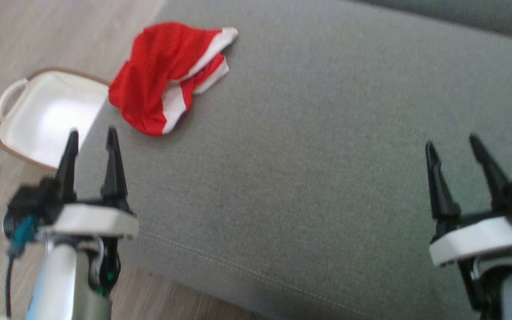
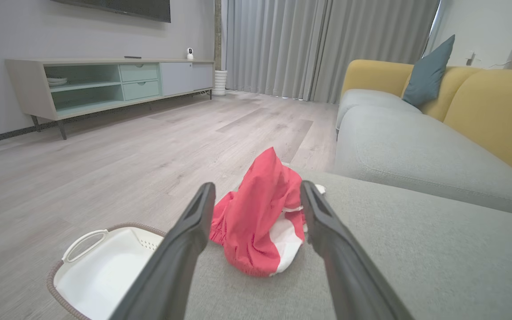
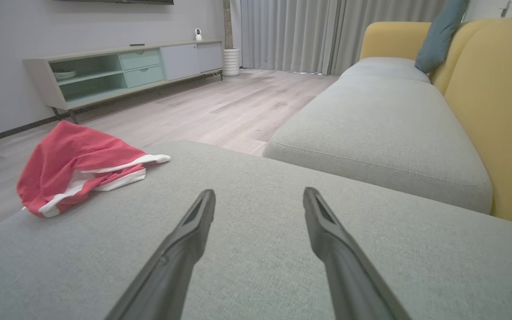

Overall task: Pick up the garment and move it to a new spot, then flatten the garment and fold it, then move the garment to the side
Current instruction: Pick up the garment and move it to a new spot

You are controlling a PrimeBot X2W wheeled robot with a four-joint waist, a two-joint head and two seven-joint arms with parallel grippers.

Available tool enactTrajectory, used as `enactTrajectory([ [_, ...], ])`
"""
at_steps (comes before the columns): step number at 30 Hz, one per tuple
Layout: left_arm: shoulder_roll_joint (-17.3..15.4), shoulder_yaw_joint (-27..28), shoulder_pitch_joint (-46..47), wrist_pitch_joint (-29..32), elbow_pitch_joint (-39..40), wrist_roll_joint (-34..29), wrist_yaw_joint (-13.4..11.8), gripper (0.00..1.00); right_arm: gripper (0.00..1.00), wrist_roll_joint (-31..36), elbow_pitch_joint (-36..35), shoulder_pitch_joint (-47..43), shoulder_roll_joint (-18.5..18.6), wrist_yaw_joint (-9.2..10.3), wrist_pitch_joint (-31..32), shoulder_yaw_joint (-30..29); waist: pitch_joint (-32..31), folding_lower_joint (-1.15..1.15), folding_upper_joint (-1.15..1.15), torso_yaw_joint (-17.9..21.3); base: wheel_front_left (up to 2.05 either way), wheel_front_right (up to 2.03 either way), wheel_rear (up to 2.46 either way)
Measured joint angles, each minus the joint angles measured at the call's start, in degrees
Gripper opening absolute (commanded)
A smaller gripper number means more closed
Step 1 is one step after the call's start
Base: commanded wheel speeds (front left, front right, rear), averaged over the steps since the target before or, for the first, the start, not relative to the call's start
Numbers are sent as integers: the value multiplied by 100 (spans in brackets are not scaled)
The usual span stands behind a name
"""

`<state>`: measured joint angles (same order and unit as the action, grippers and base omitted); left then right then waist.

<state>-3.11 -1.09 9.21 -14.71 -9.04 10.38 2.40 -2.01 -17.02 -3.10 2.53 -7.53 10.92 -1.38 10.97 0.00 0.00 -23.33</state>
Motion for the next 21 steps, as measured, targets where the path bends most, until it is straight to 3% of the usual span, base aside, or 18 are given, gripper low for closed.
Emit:
enactTrajectory([
  [4, 59, 71, 798, 0, -650, 238, 160, 100, 100, 255, -294, 427, 2, 0, 218, 11, 568, -1, 0, 80, 0, 0, 0],
  [11, 149, 60, 2142, 1, -2553, 487, 424, 100, 100, 421, -460, 681, 48, 0, 381, 40, 1453, -2, 0, 207, 0, 0, 0],
  [21, -171, -182, 3522, 163, -4922, 664, 513, 100, 100, 402, -486, 957, 157, 0, 426, 45, 1850, -1, 0, 450, 0, 0, 0],
])
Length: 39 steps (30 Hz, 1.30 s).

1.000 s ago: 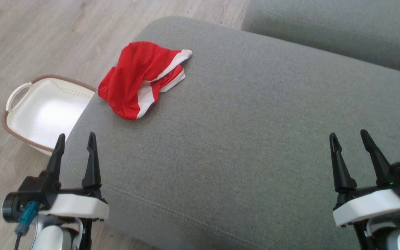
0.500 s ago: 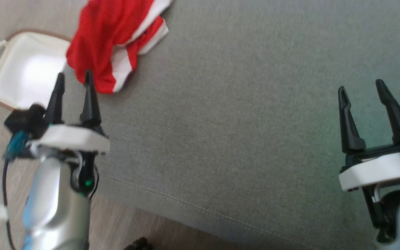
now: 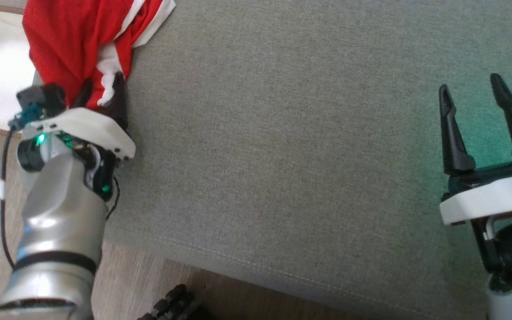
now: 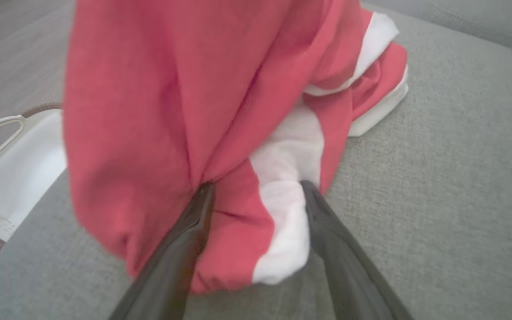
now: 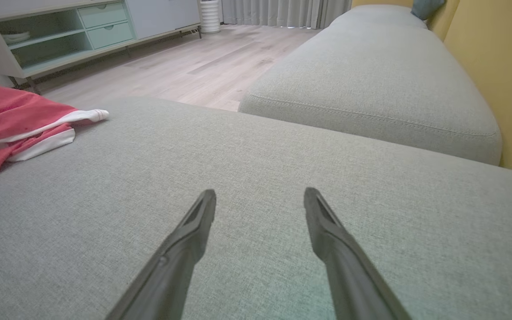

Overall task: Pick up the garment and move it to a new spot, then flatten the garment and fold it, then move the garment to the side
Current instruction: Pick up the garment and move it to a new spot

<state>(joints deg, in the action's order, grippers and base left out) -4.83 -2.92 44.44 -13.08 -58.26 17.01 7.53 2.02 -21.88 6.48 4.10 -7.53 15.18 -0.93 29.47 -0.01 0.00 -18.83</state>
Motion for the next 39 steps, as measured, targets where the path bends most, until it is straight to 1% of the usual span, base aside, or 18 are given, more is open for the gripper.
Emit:
enactTrajectory([
  [2, -26, -35, 119, 67, -155, 45, 3, 100, 100, 0, 2, 22, 45, 0, 5, -2, -6, 0, 0, 13, 0, 0, 0],
  [4, -59, -158, 300, 136, -355, 130, 2, 0, 100, 0, 1, 74, 67, 0, 4, -22, -36, 1, 0, 27, 0, 0, 0],
  [7, -120, -293, 367, 22, -480, 180, 3, 0, 100, -1, 10, 137, 65, 0, -4, -18, -115, 1, 0, 41, 0, 0, 0],
  [11, -347, -319, 343, -118, -335, 153, -7, 0, 100, -79, 149, 108, 42, 0, -131, -47, -308, 1, 0, 69, 0, 0, 0],
  [13, -402, -187, 230, -121, 120, 144, -30, 0, 100, -148, 226, 87, 21, 0, -213, -78, -452, 1, 0, 83, 0, 0, 0],
  [16, -467, -21, -92, -122, 935, 25, -153, 0, 100, -222, 343, -7, -3, 0, -360, -78, -717, 1, 0, 112, 0, 0, 0],
  [22, -543, 226, -1285, -122, 2264, -144, -345, 0, 100, -402, 641, -246, -64, 0, -622, 97, -1308, 1, 0, 251, 0, 0, 0],
  [26, -580, 281, -1991, -122, 3182, -310, -489, 0, 100, -534, 797, -268, -105, 0, -779, 159, -1659, 1, -1, 410, 0, 0, 0],
  [30, -579, 154, -2565, -44, 4078, -436, -552, 0, 100, -776, 916, -486, -125, 0, -942, 79, -1960, 1, 0, 605, 0, 0, 0],
  [34, -572, -31, -3084, 309, 4919, -475, -560, 0, 100, -1000, 1059, -726, -134, 0, -1072, 82, -2164, 1, 0, 868, 0, 0, 0],
  [35, -568, -131, -3279, 481, 5239, -476, -582, 0, 100, -1070, 1121, -739, -138, 0, -1124, 125, -2223, 1, -1, 1039, 0, 0, 0],
  [39, -527, -434, -3404, 719, 5580, -476, -490, 0, 100, -1176, 1209, -725, -141, 0, -1256, 249, -2255, 1, -1, 1407, 0, 0, 0],
])
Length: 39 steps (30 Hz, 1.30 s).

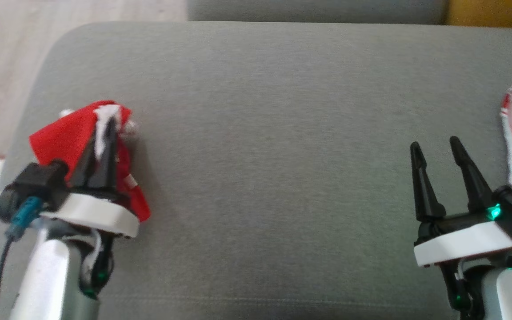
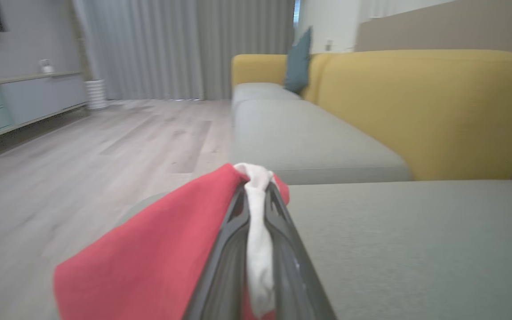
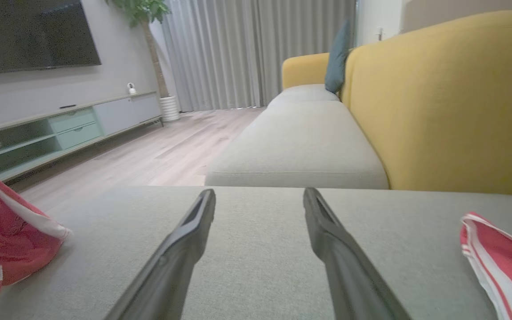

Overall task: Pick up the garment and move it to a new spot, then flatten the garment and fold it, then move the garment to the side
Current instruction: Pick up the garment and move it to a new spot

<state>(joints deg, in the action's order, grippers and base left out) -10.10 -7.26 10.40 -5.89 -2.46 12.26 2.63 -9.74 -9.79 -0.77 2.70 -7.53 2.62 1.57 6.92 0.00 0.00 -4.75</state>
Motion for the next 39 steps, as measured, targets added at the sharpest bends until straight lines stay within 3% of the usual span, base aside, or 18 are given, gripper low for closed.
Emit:
enactTrajectory([
  [9, 242, -779, 249, 189, 31, 4, 274, 0, 100, -96, 101, 30, -2, 0, -156, 77, 220, 0, 0, 827, 0, 0, 0],
  [18, 508, -2017, 1234, 149, -92, 3, 444, 0, 100, -348, 149, 169, -5, 0, -372, 110, 782, 0, 0, 1760, 0, 0, 0],
  [27, 460, -2821, 1423, 494, -490, 124, 449, 0, 100, -497, 198, 176, -7, 0, -555, 113, 1327, 0, 0, 2175, 0, 0, 0],
  [28, 435, -2875, 1421, 539, -563, 189, 449, 40, 100, -522, 198, 181, -7, 0, -572, 118, 1340, -1, 0, 2166, 0, 0, 0],
  [29, 416, -2920, 1413, 538, -622, 232, 450, 100, 100, -520, 209, 197, -8, 0, -572, 116, 1339, -1, 0, 2144, 0, 0, 0],
  [34, 275, -3219, 1259, 274, -659, 211, 450, 100, 100, -492, 277, 287, -9, 0, -563, 116, 1221, -1, 0, 1937, 0, 0, 0],
  [39, 235, -3097, 943, -383, -386, 296, 330, 100, 100, -360, 319, 279, -10, 0, -483, 51, 994, 0, 0, 1664, 0, 0, 0],
])
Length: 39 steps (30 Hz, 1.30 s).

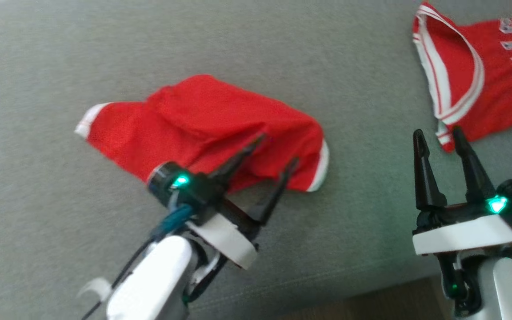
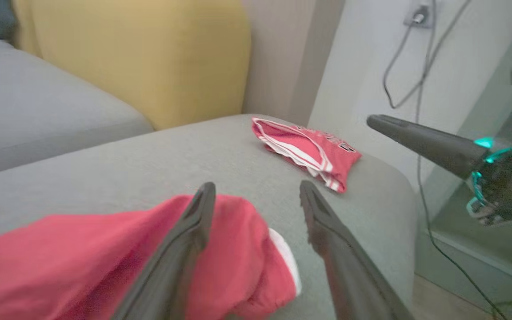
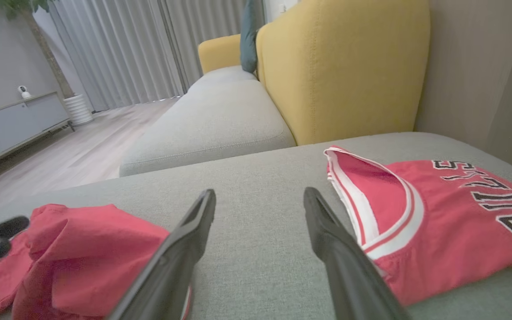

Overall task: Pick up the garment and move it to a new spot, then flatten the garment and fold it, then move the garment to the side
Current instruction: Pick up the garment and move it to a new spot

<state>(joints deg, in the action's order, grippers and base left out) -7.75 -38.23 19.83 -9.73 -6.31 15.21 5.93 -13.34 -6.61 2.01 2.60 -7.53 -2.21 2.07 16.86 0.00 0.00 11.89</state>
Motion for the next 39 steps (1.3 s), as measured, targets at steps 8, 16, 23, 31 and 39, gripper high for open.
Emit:
enactTrajectory([
  [8, -219, 951, -386, -425, 318, 110, -636, 100, 100, 179, -19, -26, 1, 0, 180, -54, -345, 0, 0, -543, 0, 0, 0],
  [16, -419, 1924, -993, -458, 375, 201, -1143, 100, 100, 267, -21, -79, 1, 0, 324, -152, -679, 0, 0, -963, 0, 0, 0],
  [23, -488, 2453, -1499, -466, 434, 243, -1247, 100, 100, 283, -16, -275, 1, 0, 389, -180, -902, 0, 0, -1124, 0, 0, 0],
  [31, -458, 2721, -1894, -467, 446, 237, -1110, 100, 100, 357, -38, -532, 0, 0, 525, -268, -1210, 0, 0, -1197, 0, 0, 0],
  [39, -380, 2795, -2247, -475, 441, -1, -995, 100, 100, 453, -167, -898, -2, 0, 667, -344, -1504, 0, 0, -1235, 0, 0, 0],
])
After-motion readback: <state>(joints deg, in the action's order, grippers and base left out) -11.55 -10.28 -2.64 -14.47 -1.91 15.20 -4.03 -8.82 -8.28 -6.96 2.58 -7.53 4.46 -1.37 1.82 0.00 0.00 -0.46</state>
